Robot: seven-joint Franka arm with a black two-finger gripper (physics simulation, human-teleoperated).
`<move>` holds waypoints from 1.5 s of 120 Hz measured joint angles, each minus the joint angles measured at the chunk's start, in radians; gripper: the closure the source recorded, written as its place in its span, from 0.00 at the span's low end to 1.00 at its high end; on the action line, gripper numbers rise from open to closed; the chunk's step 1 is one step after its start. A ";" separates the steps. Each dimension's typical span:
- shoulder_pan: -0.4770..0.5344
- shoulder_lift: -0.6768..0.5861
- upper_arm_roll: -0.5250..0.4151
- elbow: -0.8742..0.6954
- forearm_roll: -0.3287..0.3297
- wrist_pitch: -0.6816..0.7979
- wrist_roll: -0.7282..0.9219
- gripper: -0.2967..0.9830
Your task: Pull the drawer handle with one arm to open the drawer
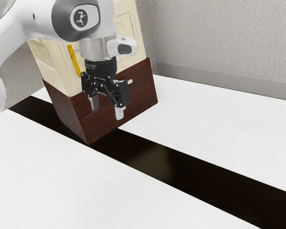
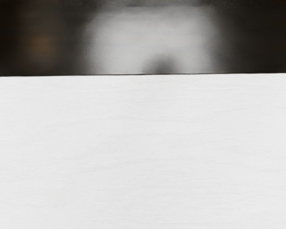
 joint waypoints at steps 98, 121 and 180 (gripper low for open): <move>0.033 0.129 -0.048 0.150 0.123 0.226 0.105 0.23; 0.045 0.281 -0.047 0.326 0.185 0.261 0.150 0.32; 0.133 0.439 -0.053 0.421 0.337 0.423 0.320 0.60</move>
